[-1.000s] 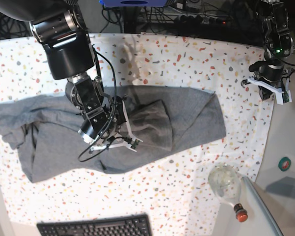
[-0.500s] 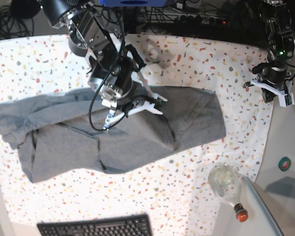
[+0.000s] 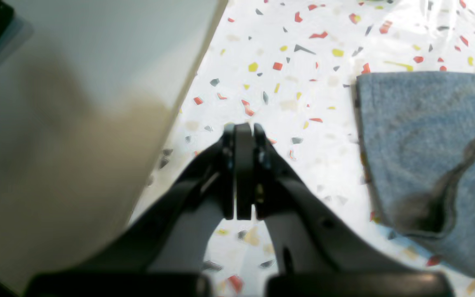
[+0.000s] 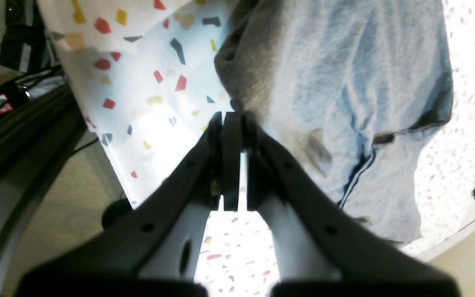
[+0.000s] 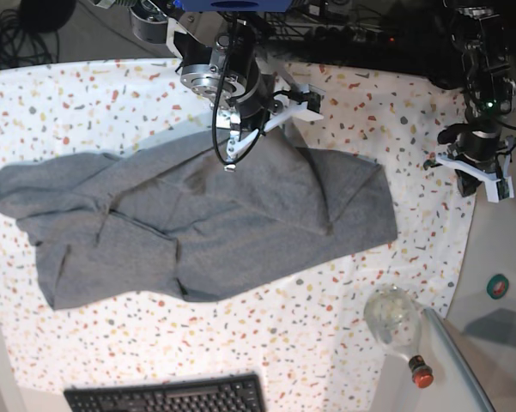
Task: Layout the t-shirt on the table in an organized manner, then fold the t-shirt properly
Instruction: 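Drag the shirt fabric away from the table edge with the right gripper, then grasp the shirt with both grippers and pull it flatter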
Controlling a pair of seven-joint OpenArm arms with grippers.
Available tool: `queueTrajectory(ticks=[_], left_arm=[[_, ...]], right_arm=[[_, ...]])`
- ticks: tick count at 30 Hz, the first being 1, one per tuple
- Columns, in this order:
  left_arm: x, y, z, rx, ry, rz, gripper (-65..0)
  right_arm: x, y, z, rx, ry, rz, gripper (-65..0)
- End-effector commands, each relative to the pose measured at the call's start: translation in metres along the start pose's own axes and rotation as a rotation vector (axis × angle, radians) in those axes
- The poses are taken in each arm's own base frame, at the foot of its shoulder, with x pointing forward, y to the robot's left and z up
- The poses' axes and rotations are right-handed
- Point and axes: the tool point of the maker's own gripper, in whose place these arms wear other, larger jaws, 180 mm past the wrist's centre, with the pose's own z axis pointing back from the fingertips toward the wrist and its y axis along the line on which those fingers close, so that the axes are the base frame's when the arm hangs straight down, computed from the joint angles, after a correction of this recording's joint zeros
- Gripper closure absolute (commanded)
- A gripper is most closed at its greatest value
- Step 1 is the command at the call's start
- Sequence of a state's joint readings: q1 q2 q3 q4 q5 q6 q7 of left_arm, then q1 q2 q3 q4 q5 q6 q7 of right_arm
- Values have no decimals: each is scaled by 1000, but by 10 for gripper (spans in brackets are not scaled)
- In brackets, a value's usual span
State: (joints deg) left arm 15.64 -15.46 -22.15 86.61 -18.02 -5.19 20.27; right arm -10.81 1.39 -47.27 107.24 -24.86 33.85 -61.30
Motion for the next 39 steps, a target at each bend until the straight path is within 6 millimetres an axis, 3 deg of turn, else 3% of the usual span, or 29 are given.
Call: queueTrajectory(ticks=[1, 5, 8, 10, 15, 17, 19, 22, 28, 31, 35, 39], left_arm=[[14, -15, -1, -45, -47, -17, 0], [10, -75, -8, -172, -36, -30, 0], [17, -114, -16, -232, -52, 25, 0], [20, -142, -23, -270, -54, 60, 0], [-11, -210, -35, -396, 49, 36, 0], [-26, -231, -35, -443, 90, 1, 0], [-41, -243, -33, -472, 126, -27, 0], [-53, -249, -27, -490, 150, -46, 0], [-90, -223, -16, -462, 225, -87, 0], [-107, -211, -8, -447, 257, -89, 0], [-111, -197, -1, -440, 260, -109, 0], [-95, -199, 5, -454, 212, -115, 0]], right_arm=[[6, 10, 7, 16, -2, -7, 0], [-19, 0, 11, -8, 98, -35, -20], [-34, -22, 20, -71, 94, -75, -198], [-55, -57, 20, -145, 116, -178, -279], [-130, -162, 16, -374, 195, -498, -285], [-158, -195, 6, -430, 230, -609, -291], [-183, -216, -6, -440, 271, -695, -291], [-207, -228, -25, -409, 331, -778, -291], [-209, -246, -62, -458, 266, -955, -293], [-221, -242, -82, -446, 297, -999, -293], [-239, -240, -83, -481, 317, -1075, -293], [-244, -232, -83, -467, 348, -1089, -287]])
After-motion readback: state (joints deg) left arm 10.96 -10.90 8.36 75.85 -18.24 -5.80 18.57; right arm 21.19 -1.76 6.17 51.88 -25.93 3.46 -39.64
